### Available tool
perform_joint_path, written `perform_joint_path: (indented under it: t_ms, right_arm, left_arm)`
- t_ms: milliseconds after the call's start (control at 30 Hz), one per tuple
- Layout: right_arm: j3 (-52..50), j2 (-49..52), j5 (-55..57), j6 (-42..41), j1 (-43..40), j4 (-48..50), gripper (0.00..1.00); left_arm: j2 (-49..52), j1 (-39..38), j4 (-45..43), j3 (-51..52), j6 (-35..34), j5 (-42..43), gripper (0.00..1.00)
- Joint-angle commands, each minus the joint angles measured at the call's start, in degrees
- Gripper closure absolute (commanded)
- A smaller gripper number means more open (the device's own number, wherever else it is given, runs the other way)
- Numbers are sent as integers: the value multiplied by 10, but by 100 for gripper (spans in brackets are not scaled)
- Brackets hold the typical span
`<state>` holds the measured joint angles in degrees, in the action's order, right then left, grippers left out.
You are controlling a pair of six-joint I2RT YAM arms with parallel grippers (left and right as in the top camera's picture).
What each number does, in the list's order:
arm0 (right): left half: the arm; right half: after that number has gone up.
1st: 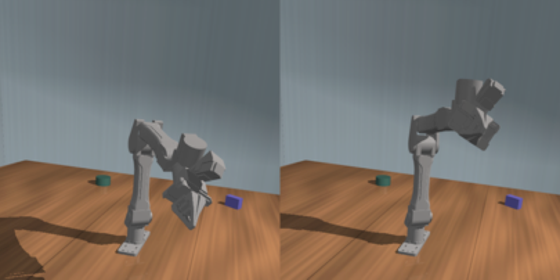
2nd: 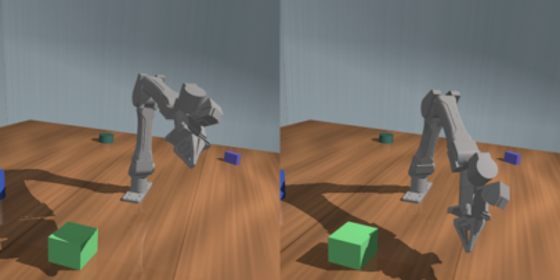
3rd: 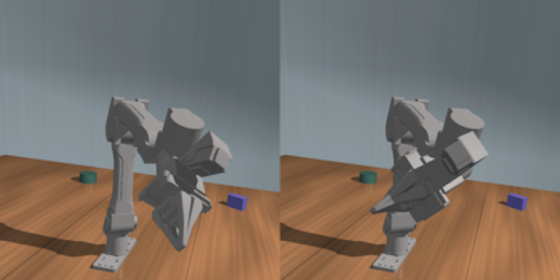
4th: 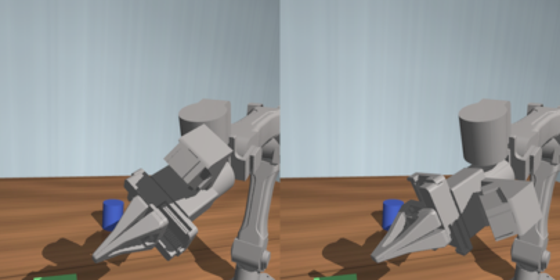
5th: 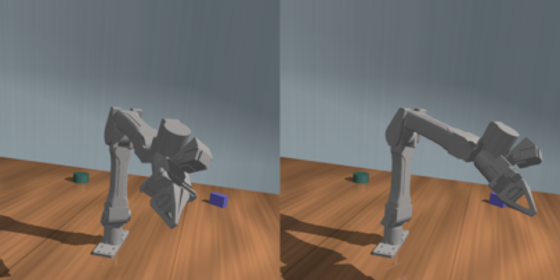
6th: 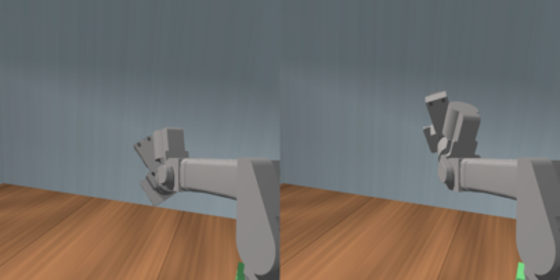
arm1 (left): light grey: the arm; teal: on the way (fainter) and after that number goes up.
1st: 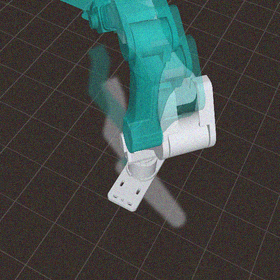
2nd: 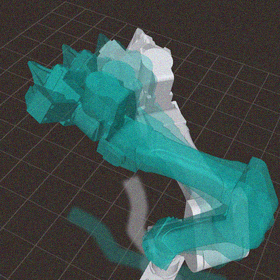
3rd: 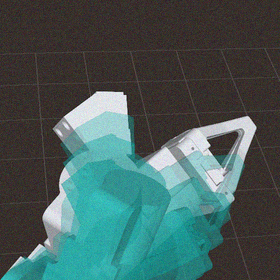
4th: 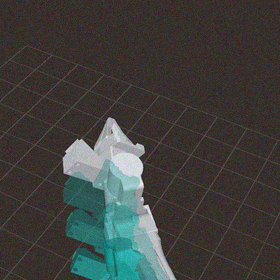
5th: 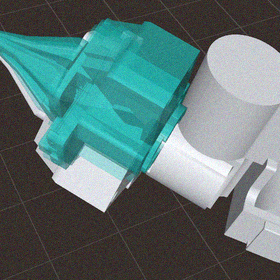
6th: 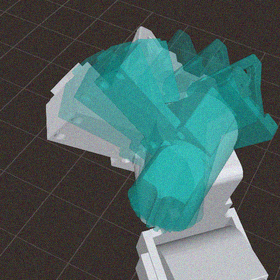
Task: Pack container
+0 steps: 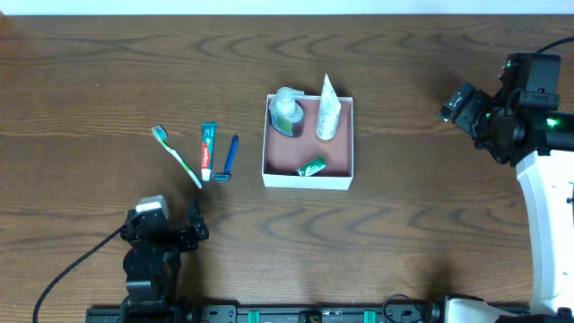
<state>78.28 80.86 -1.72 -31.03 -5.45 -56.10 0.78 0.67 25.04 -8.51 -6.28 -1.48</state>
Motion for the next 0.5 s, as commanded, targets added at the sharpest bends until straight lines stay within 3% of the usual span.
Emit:
perform_joint_path:
  t_ms: [0,133,467]
  right_arm:
    - [6,3,-2,-9,-4,-1,1]
    - [6,3,-2,-9,-4,-1,1]
    - [6,3,-2,-9,-4,-1,1]
  left_arm:
    - [31,3,11,-50,-19,8,2]
    - [148,3,56,-136,-19,-31,2]
    - [595,3,131,-422,-21,-37,2]
